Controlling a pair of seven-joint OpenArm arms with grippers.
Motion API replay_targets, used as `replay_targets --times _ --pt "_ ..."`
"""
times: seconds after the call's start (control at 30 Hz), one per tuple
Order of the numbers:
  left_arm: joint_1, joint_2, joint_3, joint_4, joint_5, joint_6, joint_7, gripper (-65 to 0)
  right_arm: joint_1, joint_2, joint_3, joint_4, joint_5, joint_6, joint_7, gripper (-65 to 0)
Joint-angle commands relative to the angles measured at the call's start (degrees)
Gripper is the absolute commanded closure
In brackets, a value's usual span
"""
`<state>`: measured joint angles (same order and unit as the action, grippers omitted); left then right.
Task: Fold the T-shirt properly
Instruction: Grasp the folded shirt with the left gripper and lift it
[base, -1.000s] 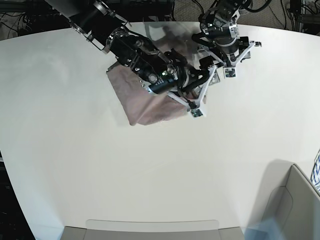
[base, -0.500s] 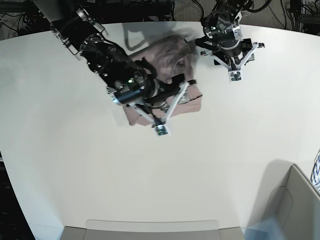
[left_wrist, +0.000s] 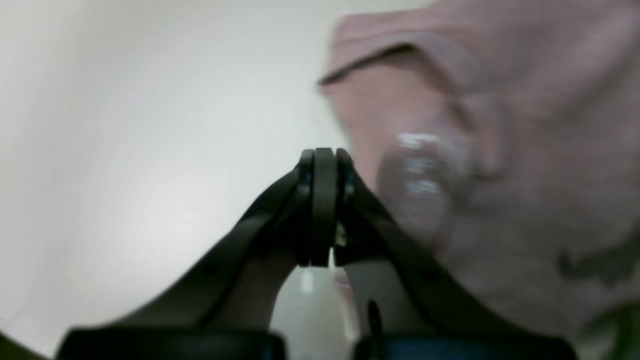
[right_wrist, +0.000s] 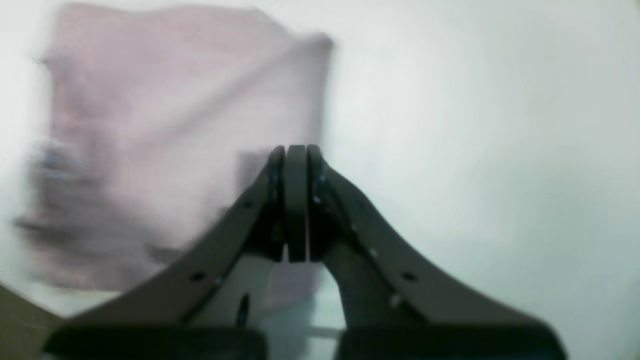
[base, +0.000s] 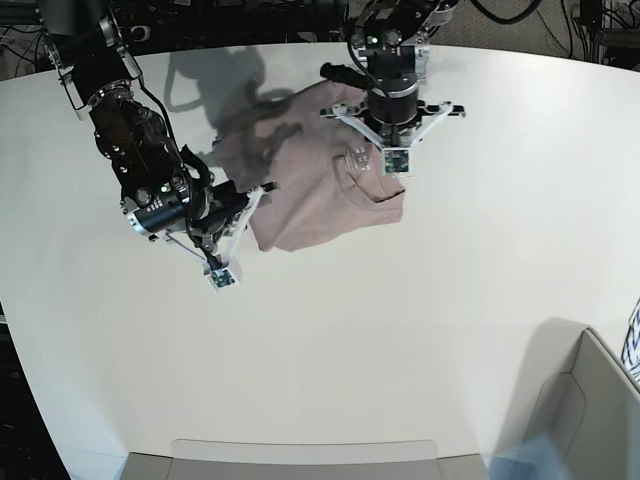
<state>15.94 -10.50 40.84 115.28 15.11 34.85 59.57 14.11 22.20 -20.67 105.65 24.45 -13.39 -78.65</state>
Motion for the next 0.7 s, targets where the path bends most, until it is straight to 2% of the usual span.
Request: replay_targets --times 0.0,0.13,0.2,0.27,0.37,0.53,0.67 --pt "-0.08 -0.09 2.81 1.24 0.93 -0.17 -1.94 0.0 1.23 -0.17 2.07 -0.46 0.12 2.09 0.63 0.0" --pt "-0.08 -0.35 12.83 1.16 0.93 -0.35 -4.23 0.0 0.97 -1.84 6.91 -5.65 -0.14 13.52 3.88 0.0" --pt "-0.78 -0.35 16.61 0.98 0.84 -0.52 -4.23 0.0 0.97 -2.11 7.43 -8.19 -0.14 17.04 4.85 0.0" --pt "-2.71 -1.06 17.75 0.89 -1.27 -3.25 -3.44 0.0 1.06 -3.34 7.43 -10.74 -0.14 19.59 5.29 0.0" --pt "-4.3 -3.26 18.28 -0.69 -3.99 -7.99 -1.94 0.0 1.06 -4.48 7.43 -13.65 -0.23 20.11 5.38 0.0" --pt "-5.09 -3.52 18.02 -4.38 -4.52 -11.86 1.66 0.0 0.35 -5.1 7.26 -16.63 -0.23 20.38 5.47 0.0" --pt "-9.04 -3.61 18.02 -9.57 -4.52 -17.22 7.11 0.0 0.09 -4.57 4.09 -16.81 -0.23 20.46 4.94 0.0"
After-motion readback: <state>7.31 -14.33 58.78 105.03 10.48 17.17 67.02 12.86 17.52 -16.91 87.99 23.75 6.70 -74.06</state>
